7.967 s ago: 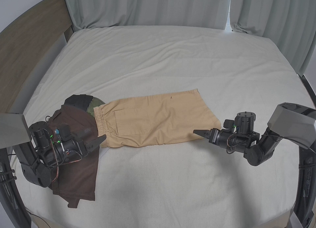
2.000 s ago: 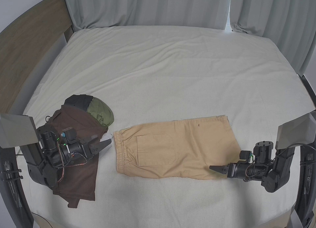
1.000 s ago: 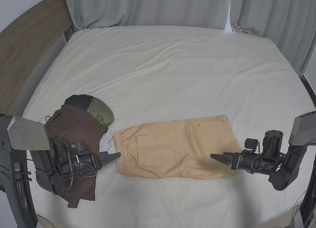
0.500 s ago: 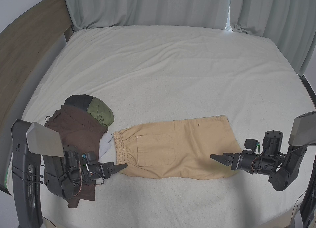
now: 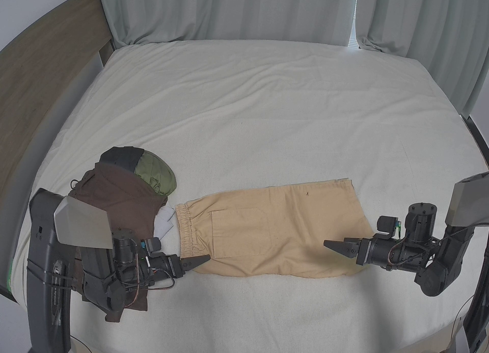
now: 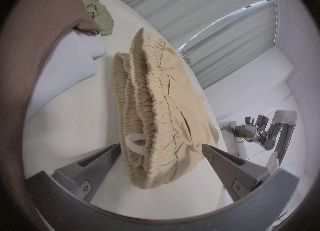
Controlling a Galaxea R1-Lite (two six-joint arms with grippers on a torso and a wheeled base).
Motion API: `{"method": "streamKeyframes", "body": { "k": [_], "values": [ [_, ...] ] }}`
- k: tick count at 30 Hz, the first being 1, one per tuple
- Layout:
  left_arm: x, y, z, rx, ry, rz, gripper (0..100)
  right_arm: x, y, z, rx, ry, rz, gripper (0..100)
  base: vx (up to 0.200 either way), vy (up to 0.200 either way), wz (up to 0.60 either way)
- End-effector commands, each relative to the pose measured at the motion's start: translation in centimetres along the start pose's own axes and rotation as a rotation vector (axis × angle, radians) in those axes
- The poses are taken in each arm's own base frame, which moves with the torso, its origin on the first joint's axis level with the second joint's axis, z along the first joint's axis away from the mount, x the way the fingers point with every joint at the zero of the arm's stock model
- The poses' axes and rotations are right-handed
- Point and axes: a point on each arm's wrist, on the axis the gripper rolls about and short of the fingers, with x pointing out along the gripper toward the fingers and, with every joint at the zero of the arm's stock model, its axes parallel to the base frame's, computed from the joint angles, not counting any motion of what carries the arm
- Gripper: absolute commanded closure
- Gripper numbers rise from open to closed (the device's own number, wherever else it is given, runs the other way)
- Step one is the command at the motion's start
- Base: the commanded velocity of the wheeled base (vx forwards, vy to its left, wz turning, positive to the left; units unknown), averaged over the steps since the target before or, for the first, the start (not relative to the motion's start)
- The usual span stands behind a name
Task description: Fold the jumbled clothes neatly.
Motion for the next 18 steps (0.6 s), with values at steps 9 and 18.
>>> {"method": "streamKeyframes", "body": {
  "k": [9,18],
  "values": [
    [0.5,-2.2,1.4,-0.076,-0.029,-0.058,0,0.1,0.0,-0.1,0.001,0.006,0.001,0,0.0,0.0,0.0],
    [0.8,-2.3,1.9,-0.062,-0.069,-0.032,0,0.1,0.1,-0.1,-0.002,0.003,0.005,0,0.0,0.0,0.0]
  ]
}}
